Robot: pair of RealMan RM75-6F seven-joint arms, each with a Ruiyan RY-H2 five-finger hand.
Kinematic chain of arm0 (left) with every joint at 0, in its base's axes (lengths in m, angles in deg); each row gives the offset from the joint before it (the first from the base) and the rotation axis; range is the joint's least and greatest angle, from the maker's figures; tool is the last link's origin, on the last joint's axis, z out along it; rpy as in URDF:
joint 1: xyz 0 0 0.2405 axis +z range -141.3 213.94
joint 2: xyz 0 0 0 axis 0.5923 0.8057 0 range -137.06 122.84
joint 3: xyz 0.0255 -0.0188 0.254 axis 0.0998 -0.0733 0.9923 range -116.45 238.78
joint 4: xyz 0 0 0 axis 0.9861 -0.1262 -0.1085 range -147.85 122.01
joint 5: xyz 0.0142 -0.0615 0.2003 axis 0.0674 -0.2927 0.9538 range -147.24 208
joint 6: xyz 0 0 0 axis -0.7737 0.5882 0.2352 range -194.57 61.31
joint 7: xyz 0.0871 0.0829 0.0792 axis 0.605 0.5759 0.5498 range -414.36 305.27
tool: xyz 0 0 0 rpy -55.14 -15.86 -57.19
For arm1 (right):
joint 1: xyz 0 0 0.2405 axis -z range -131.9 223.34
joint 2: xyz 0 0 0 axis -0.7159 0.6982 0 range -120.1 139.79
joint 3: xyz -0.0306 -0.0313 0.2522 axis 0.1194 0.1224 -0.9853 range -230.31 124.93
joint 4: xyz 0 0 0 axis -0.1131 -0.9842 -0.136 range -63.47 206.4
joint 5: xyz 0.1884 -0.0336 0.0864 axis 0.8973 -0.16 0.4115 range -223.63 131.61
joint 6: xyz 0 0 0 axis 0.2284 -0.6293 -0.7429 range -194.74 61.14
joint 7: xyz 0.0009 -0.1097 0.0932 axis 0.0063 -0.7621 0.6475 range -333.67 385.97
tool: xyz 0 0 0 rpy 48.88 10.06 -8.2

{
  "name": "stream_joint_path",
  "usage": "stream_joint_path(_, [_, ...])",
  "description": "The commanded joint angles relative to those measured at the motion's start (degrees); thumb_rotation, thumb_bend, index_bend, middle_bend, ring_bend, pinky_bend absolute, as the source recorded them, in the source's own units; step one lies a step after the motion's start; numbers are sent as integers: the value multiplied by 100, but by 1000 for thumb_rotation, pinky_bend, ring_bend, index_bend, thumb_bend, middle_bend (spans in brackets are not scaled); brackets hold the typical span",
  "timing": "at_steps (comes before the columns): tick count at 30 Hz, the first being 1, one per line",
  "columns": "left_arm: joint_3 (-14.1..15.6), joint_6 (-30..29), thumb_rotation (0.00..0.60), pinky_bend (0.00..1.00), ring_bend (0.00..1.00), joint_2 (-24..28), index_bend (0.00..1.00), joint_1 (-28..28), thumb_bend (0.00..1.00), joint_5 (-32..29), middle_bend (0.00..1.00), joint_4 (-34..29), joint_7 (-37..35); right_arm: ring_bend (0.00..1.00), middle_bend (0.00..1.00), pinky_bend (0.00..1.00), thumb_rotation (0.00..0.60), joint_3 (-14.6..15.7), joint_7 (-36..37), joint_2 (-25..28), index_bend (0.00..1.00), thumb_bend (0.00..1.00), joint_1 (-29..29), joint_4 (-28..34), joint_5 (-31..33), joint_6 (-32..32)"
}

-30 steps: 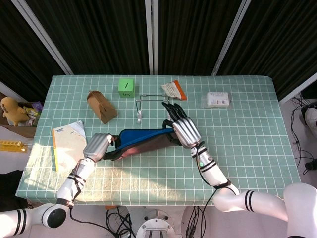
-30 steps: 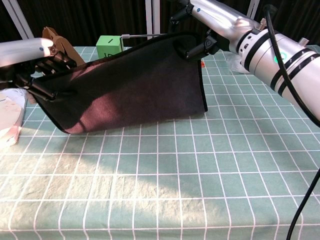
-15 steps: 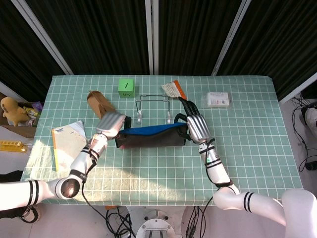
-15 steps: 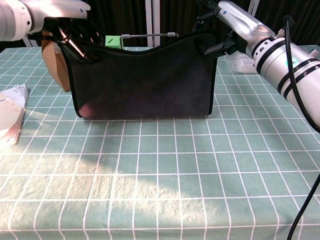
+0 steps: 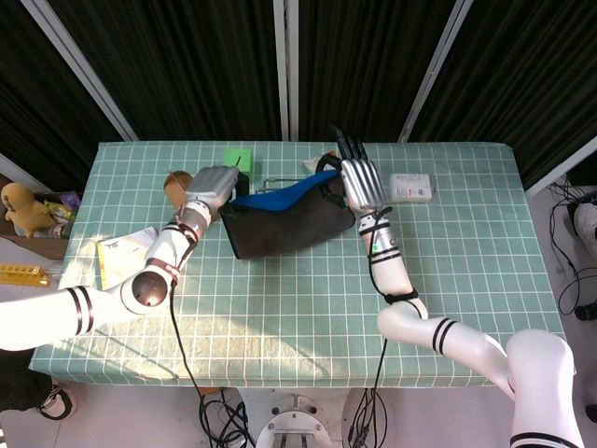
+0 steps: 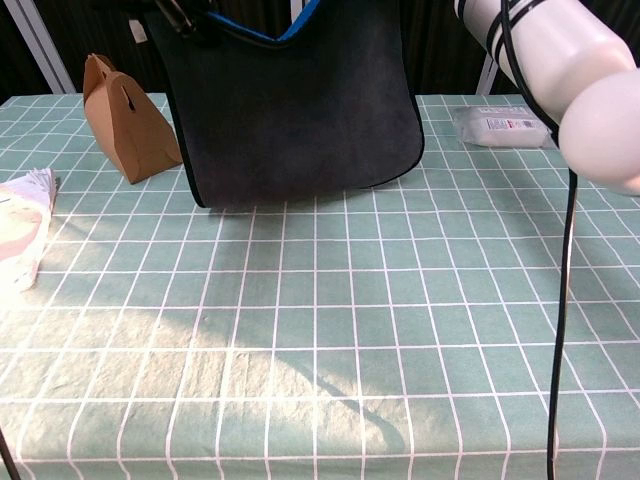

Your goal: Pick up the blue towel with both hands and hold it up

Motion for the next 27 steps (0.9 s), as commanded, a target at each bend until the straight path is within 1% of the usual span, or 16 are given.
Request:
stream_joint_path(1, [165,422,600,561,503,101,761,-473,458,-609,560,623,-59,0,0,0,600,-249,-56,-73,1000,553,-358,-510,242,318])
stream_joint_path(3, [272,547,600,561,503,83,761,-623,458,-815,560,877,-60,0,0,0,600,-305,-27,-102,1000,553,-490,-707,312,427])
stream_joint_path(6, [527,791,600,561,503,56,761,-919,457,-1169,560,1311,25,0,0,0,600,-383,31,-194,1000,554,-684,-1034,455,572])
stream_joint_path(12, [1009,1196,600,561,503,-5,759,-1428,457,-1753,560,1921,180,0,0,0,600,-483,204,-381,1000,569,-945,-1596,663,738])
stream_joint_path(16, [1544,1385,600,561,503,-125,743,-1790,456,-2118,560,2283,409,0,0,0,600,-497,409,-557,1000,571,-1062,-1989,788,869])
stream_joint_path(19, [1801,1395,600,561,504,-306,742,-1992,456,-2376,560,2576,475,0,0,0,600,-473,557,-673,1000,570,-1113,-2259,836,961])
stream_joint_path(24, [2077,1571,600,561,503,-539,743,-2182,456,-2735,560,3027,488,0,0,0,600,-429,760,-787,1000,557,-1175,-2589,863,1076])
stream_joint_path(27, [2183,1662,600,561,503,-621,743,-2248,456,-2872,560,3191,457,0,0,0,600,-427,848,-816,1000,567,-1214,-2752,881,1130])
